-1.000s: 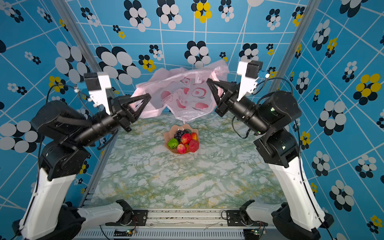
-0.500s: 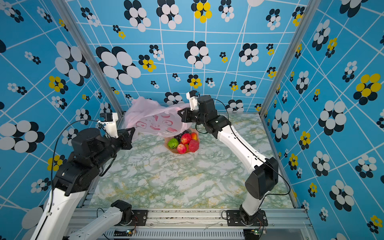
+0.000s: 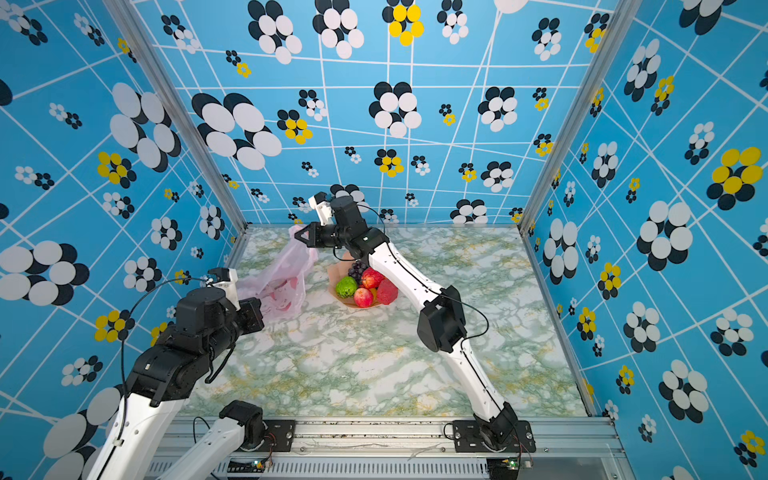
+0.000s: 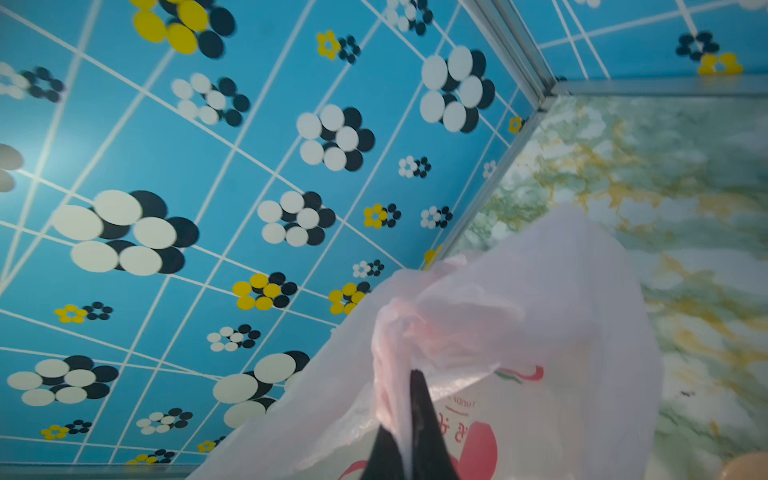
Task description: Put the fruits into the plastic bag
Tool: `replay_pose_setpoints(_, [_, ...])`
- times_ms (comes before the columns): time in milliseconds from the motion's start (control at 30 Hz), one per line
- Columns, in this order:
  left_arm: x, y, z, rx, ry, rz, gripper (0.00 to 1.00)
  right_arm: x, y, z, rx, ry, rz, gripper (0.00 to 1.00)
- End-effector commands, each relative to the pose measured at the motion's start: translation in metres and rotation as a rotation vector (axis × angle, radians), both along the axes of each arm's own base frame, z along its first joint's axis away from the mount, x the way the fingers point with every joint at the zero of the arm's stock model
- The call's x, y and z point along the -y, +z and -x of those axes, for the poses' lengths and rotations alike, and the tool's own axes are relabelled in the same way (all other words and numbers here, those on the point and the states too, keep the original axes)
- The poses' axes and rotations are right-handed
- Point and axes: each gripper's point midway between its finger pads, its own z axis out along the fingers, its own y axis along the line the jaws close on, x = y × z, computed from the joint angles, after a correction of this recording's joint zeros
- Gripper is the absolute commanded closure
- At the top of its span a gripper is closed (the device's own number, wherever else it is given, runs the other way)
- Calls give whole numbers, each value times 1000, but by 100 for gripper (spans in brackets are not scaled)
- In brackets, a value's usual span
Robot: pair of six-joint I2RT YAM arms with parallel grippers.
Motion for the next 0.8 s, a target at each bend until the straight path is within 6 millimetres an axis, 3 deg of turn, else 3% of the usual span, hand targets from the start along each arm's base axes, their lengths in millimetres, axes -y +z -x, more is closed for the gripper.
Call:
replay_pose_setpoints(0, [10, -13, 2, 1, -4, 112, 100, 16, 18, 3, 26, 21, 29, 100])
replay_pose_setpoints(133, [20, -17, -4, 32, -42, 158, 100, 36, 3, -17, 4, -29, 73, 96])
replay_pose_setpoints(267, [30, -19, -10, 39, -108, 179, 100, 45, 8, -28, 14, -45, 55, 61])
replay_pose_setpoints(433, [41, -10, -23, 96, -182, 210, 100, 59, 14, -31, 11, -68, 78, 45])
replay_pose_setpoints(633, [44, -11, -40, 126, -240, 188, 100, 125, 1, -36, 15, -240, 351, 38])
replay_pose_setpoints(767, [50, -19, -51, 120, -282, 188, 100, 161, 10, -24, 51, -278, 466, 35])
